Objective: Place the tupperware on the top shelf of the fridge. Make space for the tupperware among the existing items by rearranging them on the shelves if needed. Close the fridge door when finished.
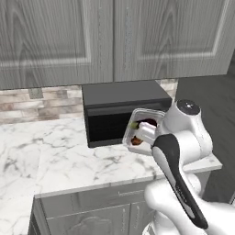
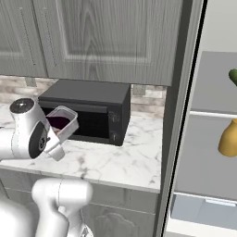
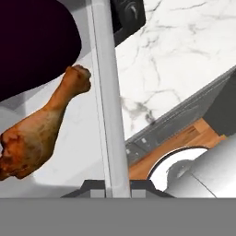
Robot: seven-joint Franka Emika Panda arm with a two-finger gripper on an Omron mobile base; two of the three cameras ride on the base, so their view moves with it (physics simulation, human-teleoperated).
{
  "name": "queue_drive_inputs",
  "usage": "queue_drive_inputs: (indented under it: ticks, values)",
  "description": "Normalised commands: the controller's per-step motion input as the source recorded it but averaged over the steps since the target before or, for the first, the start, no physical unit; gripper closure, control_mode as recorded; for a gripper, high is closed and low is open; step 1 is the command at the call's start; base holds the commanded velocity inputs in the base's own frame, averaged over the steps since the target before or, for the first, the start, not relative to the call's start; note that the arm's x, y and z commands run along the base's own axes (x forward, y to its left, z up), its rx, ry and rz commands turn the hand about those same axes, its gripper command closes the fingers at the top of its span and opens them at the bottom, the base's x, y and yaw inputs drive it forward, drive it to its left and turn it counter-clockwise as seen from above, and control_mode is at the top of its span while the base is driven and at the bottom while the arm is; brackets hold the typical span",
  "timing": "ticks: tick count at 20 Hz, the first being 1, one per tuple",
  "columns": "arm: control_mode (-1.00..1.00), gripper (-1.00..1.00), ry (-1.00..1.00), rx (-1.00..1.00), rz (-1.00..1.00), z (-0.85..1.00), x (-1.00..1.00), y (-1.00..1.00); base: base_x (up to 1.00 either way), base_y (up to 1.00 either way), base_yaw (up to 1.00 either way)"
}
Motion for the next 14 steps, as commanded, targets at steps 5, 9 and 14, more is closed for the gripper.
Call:
queue_drive_inputs:
  ticks: [5,9,14]
  values:
    - [-1.00,1.00,-0.01,0.00,0.06,0.79,-0.54,-0.40,0.00,0.00,0.00]
    - [-1.00,1.00,0.01,0.00,0.14,0.68,-0.38,0.00,0.00,0.00,0.00]
    - [-1.00,1.00,0.00,0.00,0.05,0.63,-0.18,-0.20,0.00,0.00,0.00]
